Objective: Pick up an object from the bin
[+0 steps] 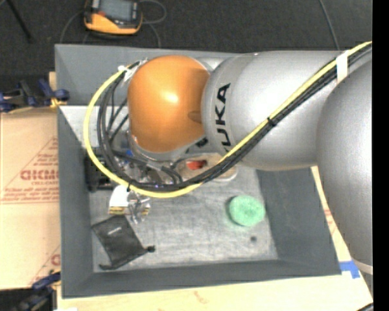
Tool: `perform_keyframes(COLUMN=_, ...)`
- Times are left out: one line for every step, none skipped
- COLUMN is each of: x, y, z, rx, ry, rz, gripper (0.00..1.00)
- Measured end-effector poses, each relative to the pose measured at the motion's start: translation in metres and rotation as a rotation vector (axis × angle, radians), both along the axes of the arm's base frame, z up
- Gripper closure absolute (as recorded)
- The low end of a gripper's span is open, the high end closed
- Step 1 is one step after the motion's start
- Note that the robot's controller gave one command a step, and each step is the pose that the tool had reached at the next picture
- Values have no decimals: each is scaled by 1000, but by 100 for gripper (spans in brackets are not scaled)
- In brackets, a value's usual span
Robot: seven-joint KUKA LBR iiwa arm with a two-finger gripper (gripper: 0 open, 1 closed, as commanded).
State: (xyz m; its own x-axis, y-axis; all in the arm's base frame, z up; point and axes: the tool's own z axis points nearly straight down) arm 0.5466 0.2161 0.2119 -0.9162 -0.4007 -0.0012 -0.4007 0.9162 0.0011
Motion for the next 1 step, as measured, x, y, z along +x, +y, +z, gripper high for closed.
perform_keyframes(x=1, y=1, z=10, rx=3, ry=-4, rz=-11, gripper=100)
